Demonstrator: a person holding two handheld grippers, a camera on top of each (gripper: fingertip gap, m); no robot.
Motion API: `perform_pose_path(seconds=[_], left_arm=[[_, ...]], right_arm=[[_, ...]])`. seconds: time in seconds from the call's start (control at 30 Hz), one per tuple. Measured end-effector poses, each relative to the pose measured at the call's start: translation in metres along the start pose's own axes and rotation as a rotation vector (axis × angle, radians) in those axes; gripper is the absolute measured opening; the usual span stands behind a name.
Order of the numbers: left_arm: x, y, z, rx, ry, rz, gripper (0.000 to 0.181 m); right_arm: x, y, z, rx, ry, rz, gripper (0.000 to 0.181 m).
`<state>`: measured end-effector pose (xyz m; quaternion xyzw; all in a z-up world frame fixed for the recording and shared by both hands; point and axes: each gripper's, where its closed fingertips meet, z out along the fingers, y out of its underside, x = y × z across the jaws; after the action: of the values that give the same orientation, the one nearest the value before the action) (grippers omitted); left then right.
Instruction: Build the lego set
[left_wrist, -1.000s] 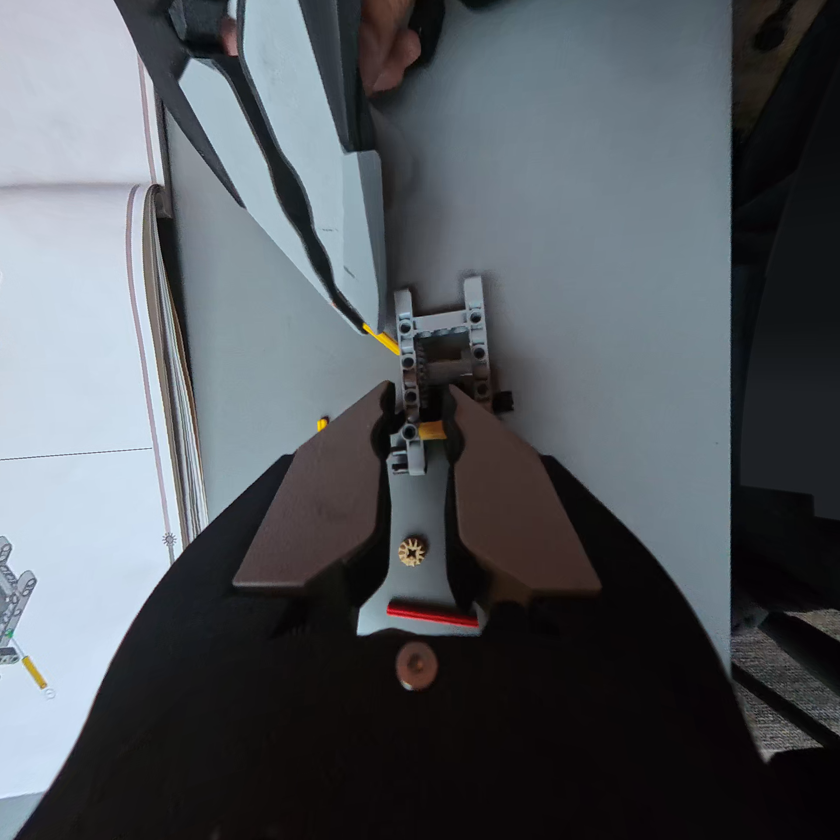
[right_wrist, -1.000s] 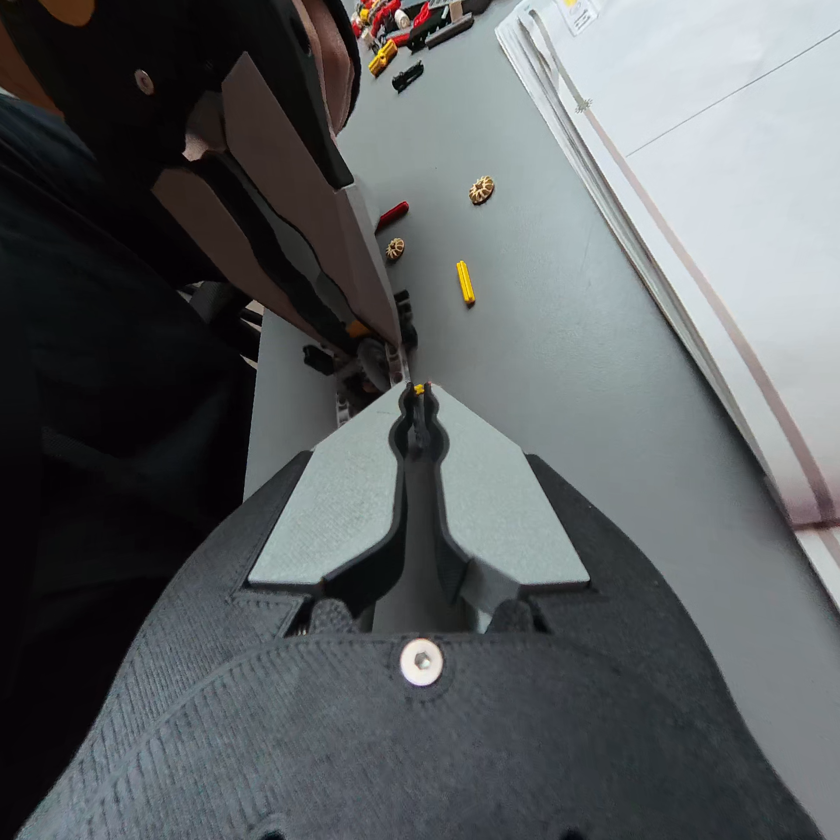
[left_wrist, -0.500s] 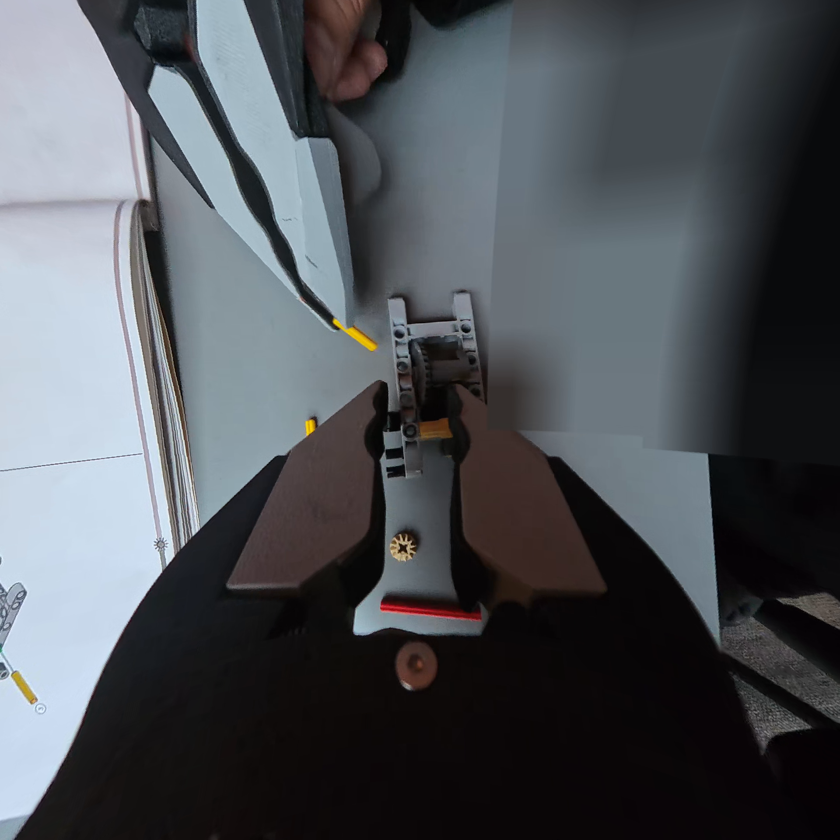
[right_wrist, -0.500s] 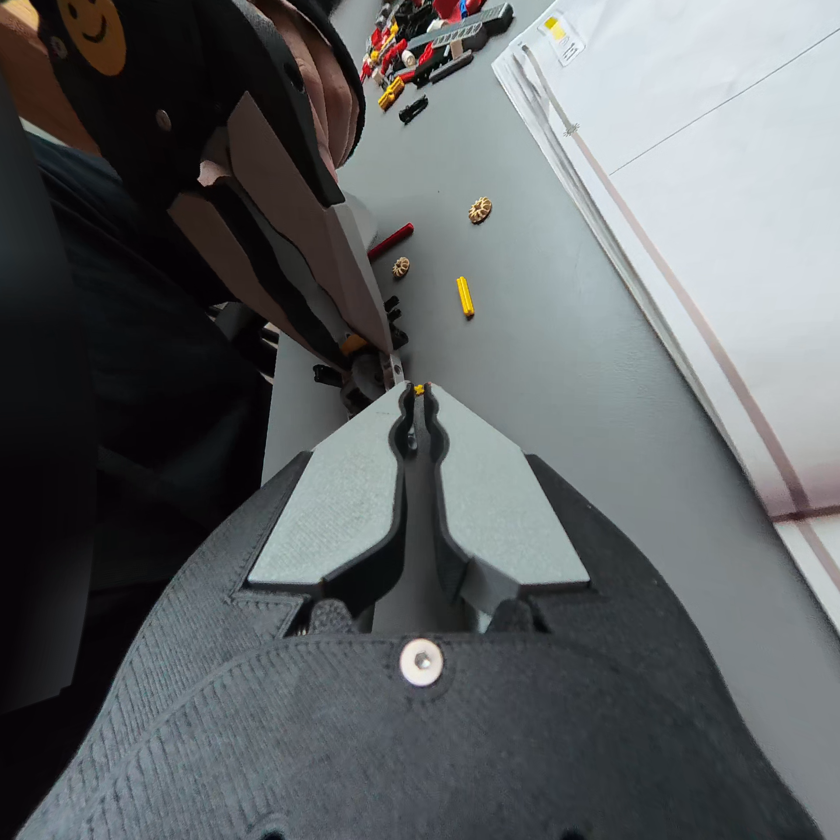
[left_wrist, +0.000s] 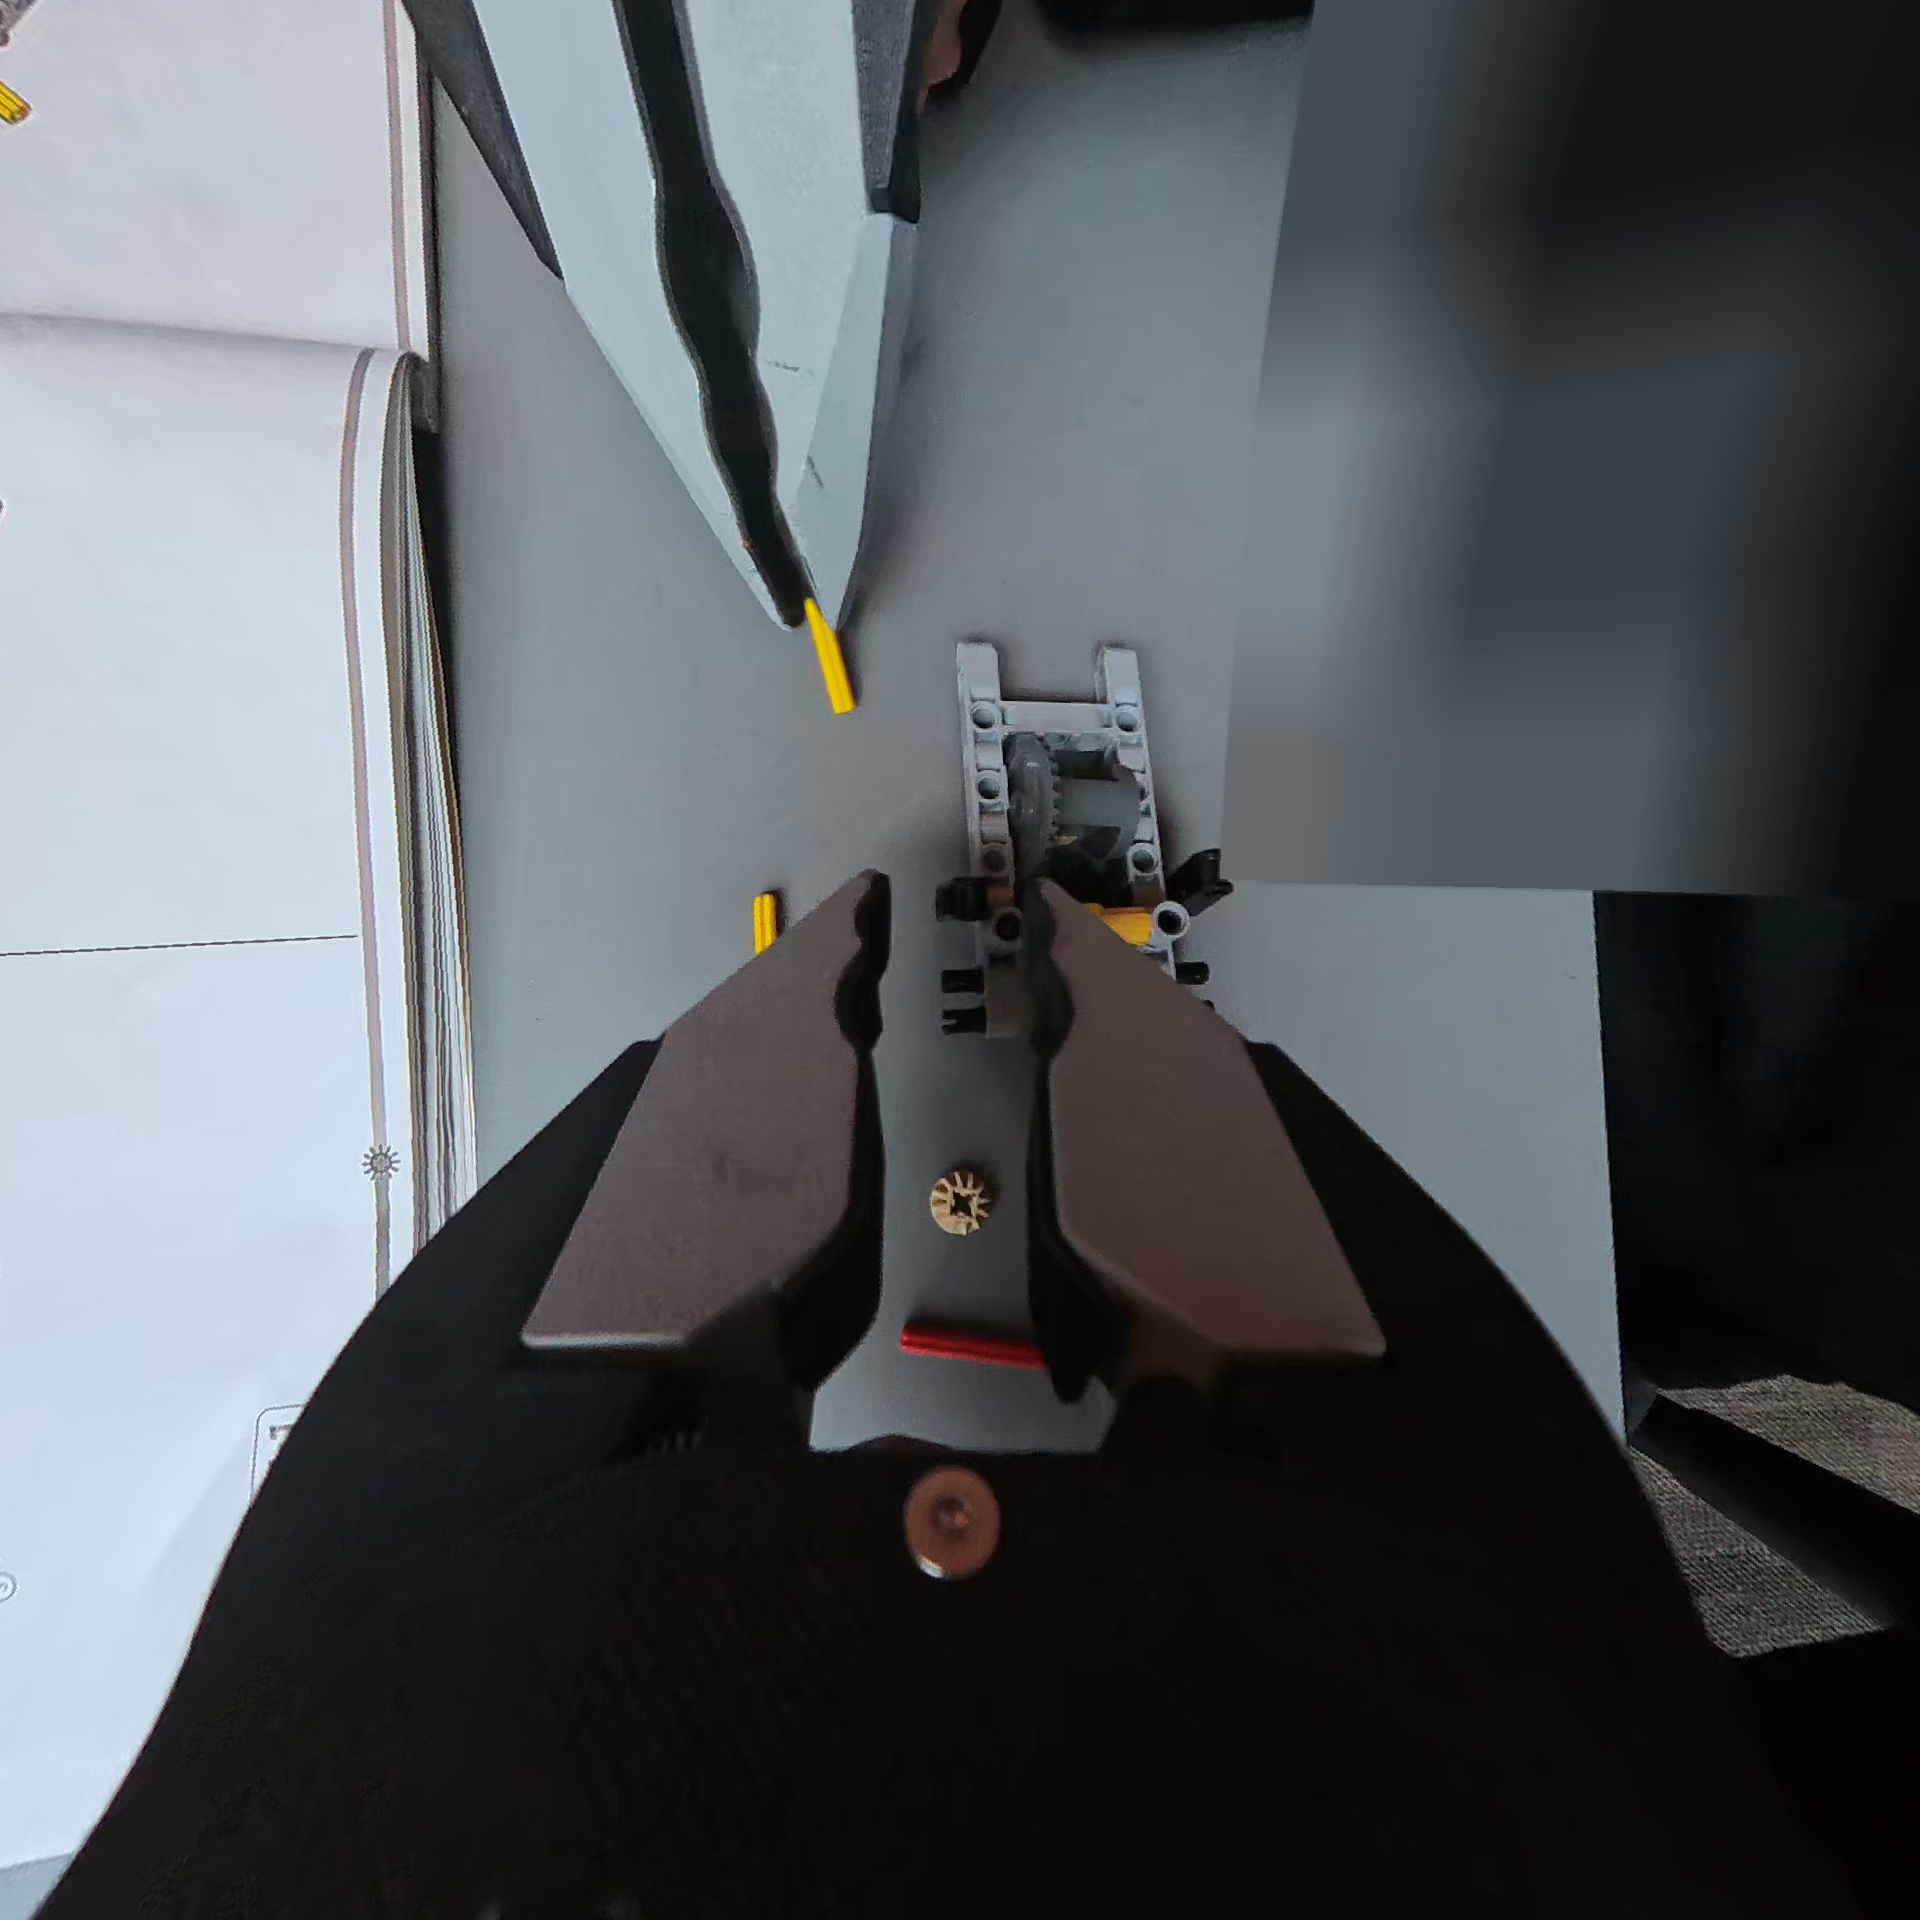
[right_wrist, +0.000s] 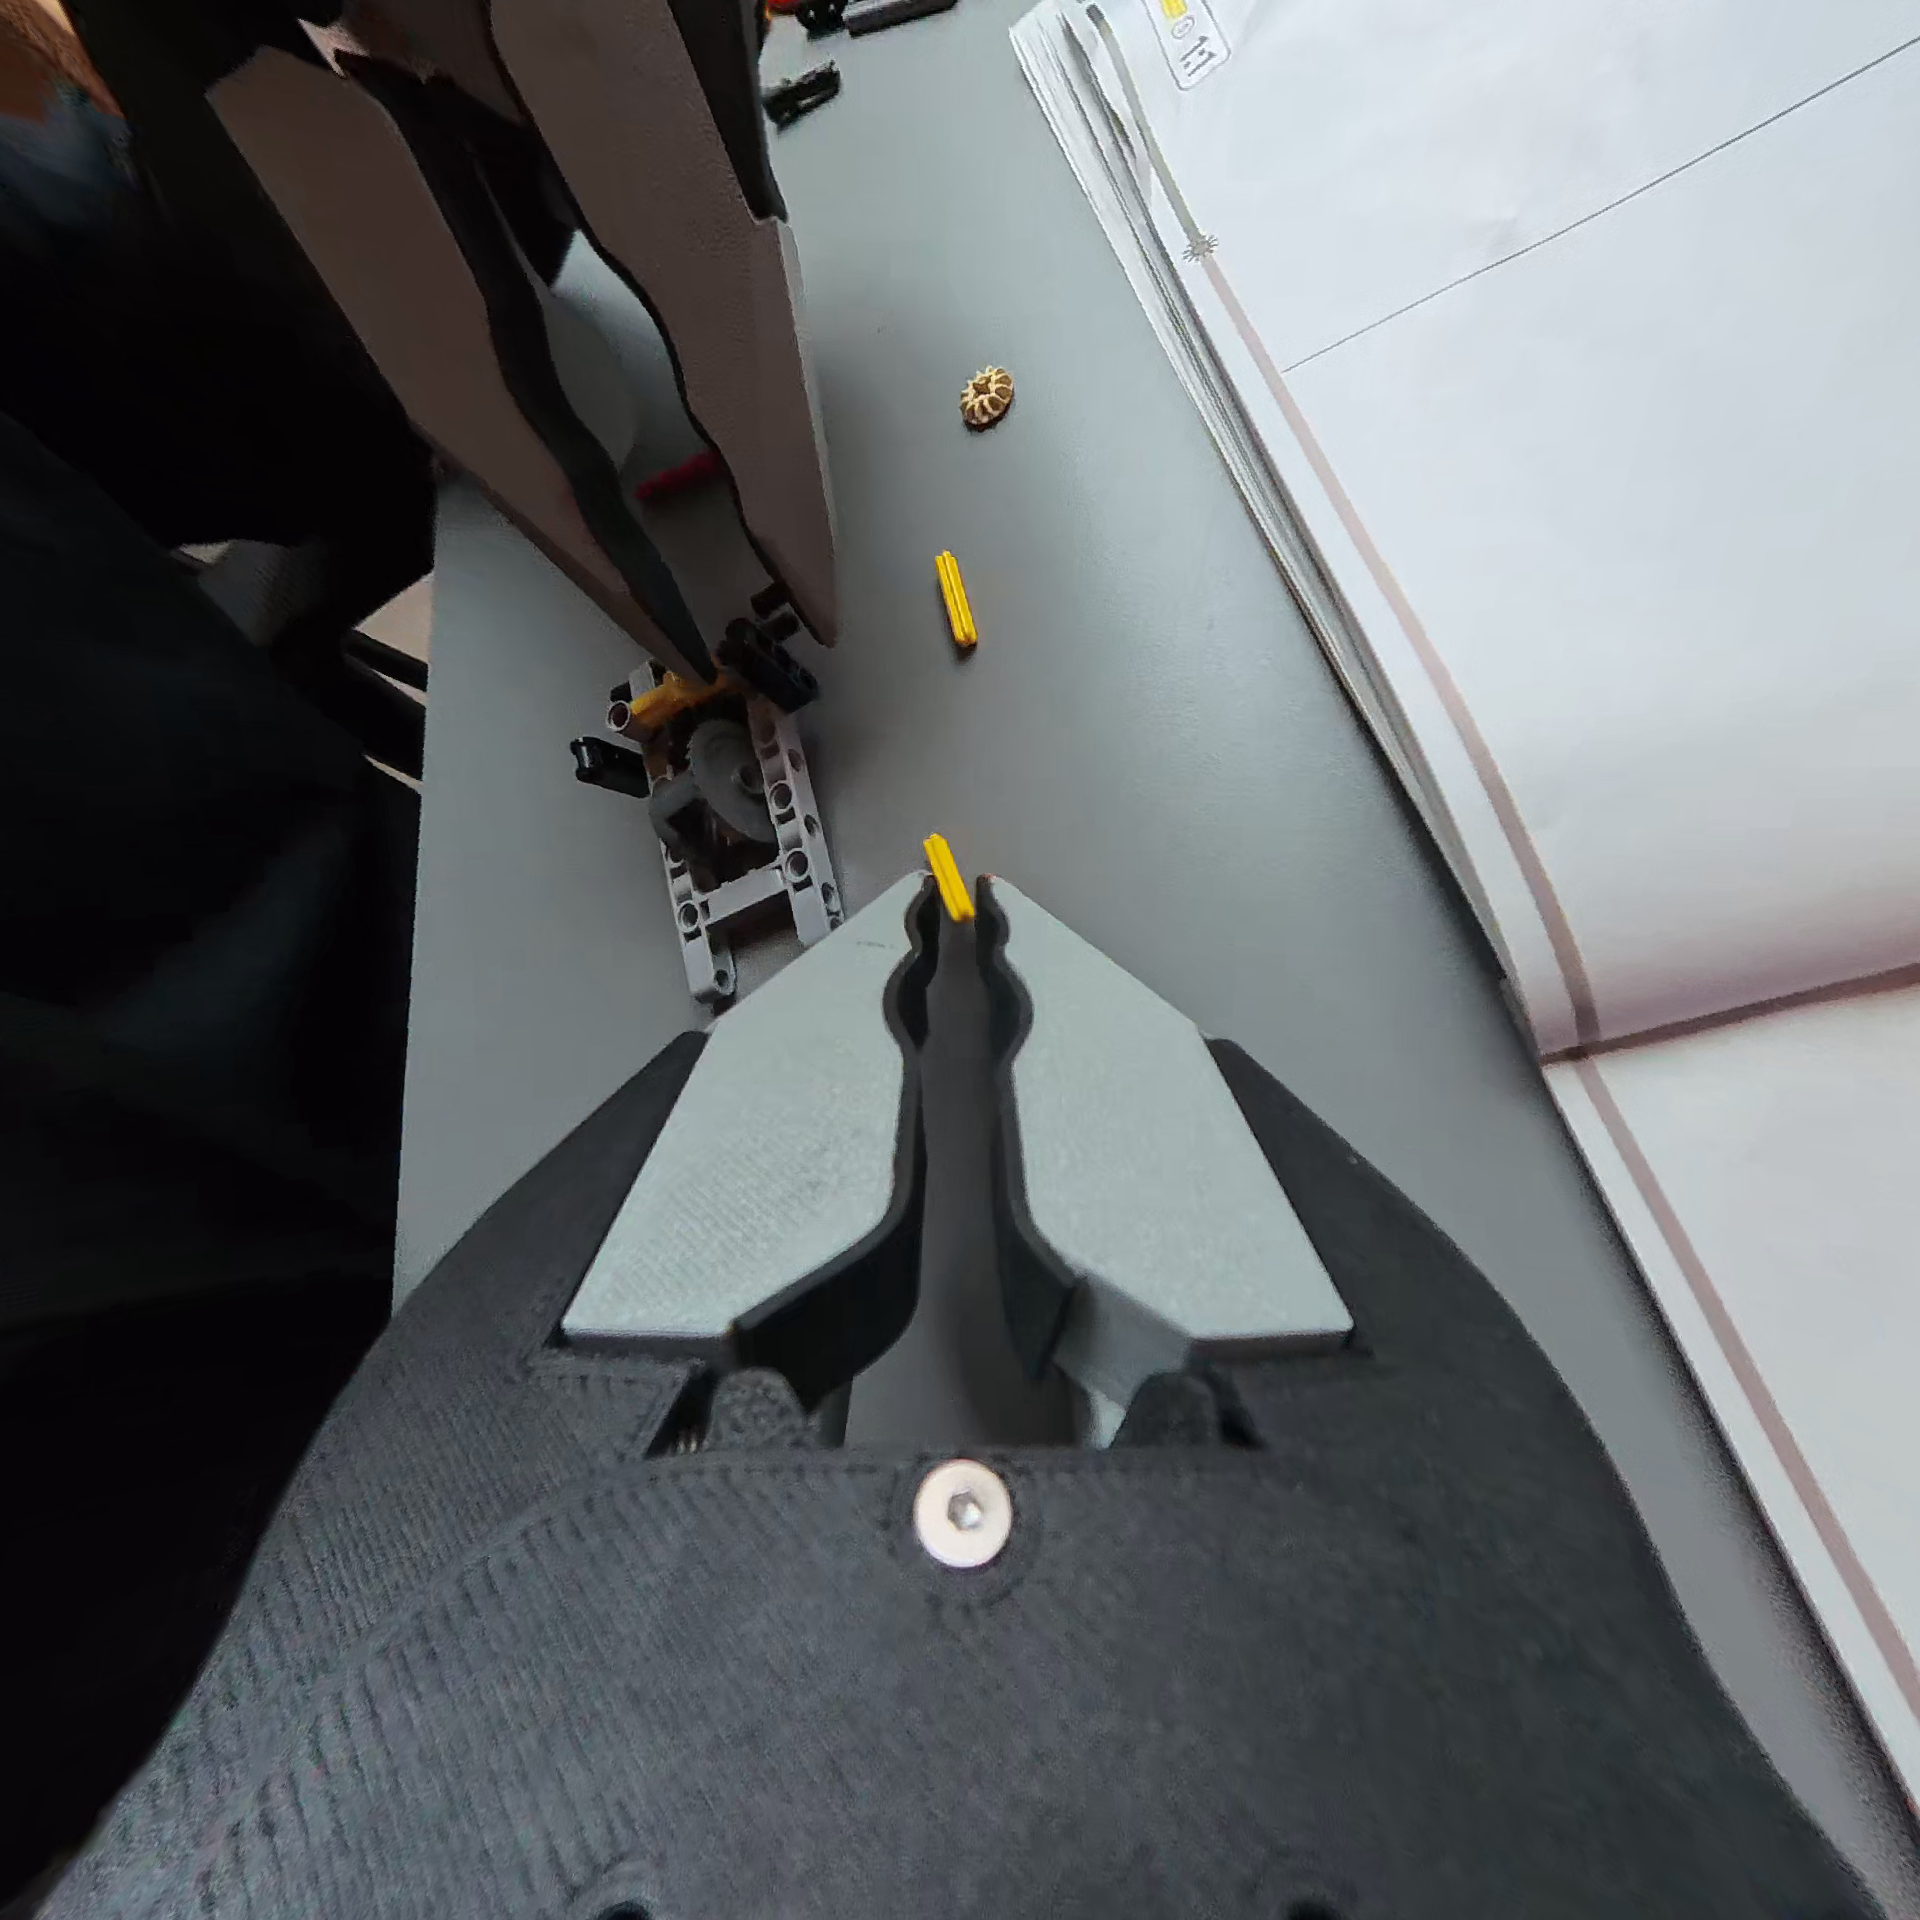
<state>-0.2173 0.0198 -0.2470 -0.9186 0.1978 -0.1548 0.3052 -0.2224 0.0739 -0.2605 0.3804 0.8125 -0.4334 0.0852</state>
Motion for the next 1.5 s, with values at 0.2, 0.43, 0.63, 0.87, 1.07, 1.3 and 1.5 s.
perform_pose_path(seconds=[0.2, 0.43, 0.63, 0.87, 1.07, 1.3, 1.5], left_arm=[[0.003, 0.002, 0.002, -0.004, 0.024, 0.005, 0.011], [0.006, 0.001, 0.003, -0.003, 0.020, 0.043, 0.005], [0.006, -0.001, 0.003, 0.018, -0.008, 0.093, 0.005], [0.005, -0.002, 0.002, 0.052, -0.043, 0.130, 0.005], [0.000, -0.005, 0.002, 0.084, -0.070, 0.127, 0.005], [0.001, -0.007, 0.006, 0.109, -0.055, 0.121, 0.005], [-0.001, -0.008, 0.006, 0.111, -0.071, 0.123, 0.005]], right_arm=[[0.001, -0.003, -0.007, 0.010, 0.032, -0.029, 0.014], [-0.035, -0.001, 0.000, -0.005, -0.087, -0.178, 0.016], [-0.041, 0.015, 0.017, -0.093, -0.064, -0.267, 0.013], [-0.043, 0.010, 0.009, -0.024, -0.133, -0.205, 0.014], [-0.041, 0.013, 0.011, -0.035, -0.123, -0.208, 0.016], [-0.038, 0.010, 0.010, -0.014, -0.106, -0.204, 0.017], [-0.042, 0.005, 0.010, 0.018, -0.094, -0.262, 0.012]])
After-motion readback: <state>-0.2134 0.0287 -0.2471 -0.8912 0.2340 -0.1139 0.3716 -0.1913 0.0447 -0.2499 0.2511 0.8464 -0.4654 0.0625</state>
